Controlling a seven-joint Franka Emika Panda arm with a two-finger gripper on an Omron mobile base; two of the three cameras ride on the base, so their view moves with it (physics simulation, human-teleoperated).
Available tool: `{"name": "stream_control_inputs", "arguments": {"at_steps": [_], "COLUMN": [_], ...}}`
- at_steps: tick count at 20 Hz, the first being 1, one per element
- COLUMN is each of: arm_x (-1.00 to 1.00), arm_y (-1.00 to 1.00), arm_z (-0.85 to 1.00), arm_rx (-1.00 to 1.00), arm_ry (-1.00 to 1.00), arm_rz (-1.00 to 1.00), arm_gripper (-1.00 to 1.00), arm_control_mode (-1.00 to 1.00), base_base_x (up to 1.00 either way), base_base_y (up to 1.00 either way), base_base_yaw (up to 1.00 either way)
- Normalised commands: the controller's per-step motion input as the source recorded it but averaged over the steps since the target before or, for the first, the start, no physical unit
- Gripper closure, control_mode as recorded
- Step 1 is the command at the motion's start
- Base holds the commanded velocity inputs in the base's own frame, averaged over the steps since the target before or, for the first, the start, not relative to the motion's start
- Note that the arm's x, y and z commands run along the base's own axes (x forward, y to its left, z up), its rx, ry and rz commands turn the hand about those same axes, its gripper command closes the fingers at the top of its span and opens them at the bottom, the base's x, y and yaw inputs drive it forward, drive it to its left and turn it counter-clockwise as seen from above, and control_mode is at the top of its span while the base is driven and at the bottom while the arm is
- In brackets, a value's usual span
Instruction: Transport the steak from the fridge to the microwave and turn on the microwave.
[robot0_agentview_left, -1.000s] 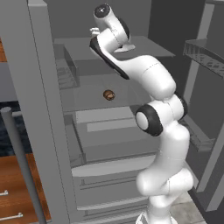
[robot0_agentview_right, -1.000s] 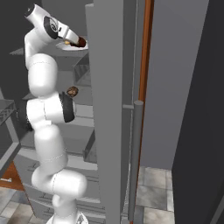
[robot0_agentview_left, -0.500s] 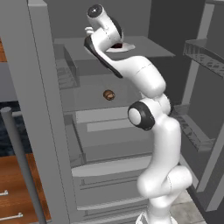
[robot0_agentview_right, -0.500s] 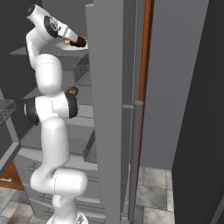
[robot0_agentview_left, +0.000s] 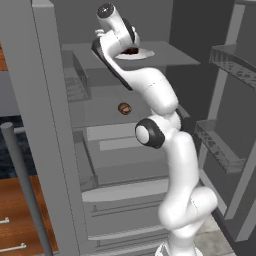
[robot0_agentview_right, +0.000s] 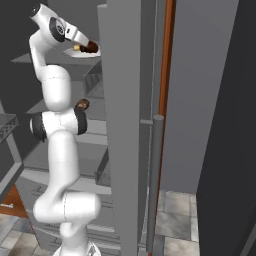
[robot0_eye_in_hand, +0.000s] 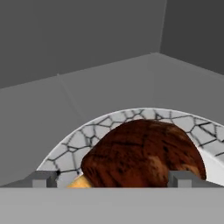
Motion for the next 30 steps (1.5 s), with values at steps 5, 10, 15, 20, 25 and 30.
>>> {"name": "stream_control_inputs", "arguments": {"at_steps": [5,10,15,20,25,30], "arm_x": [0.00,0.00,0.00,0.00,0.00,0.02], "arm_y": [0.00,-0.05,-0.11,-0.10,-0.07,-0.12], "arm_z": [-0.01,-0.04,-0.07,-0.12,-0.24,-0.16], "arm_rx": [0.00,0.00,0.00,0.00,0.00,0.00], "arm_ry": [0.00,0.00,0.00,0.00,0.00,0.00], "arm_rz": [0.00,-0.01,0.00,0.00,-0.03,-0.09], "arm_gripper": [-1.00,-1.00,-1.00,-1.00,-1.00,-1.00], "arm_control_mode": [-1.00,-1.00,-1.00,-1.00,-1.00,-1.00], "base_base_x": [0.00,0.00,0.00,0.00,0.00,0.00], "base_base_y": [0.00,0.00,0.00,0.00,0.00,0.00], "base_base_yaw": [0.00,0.00,0.00,0.00,0.00,0.00]}}
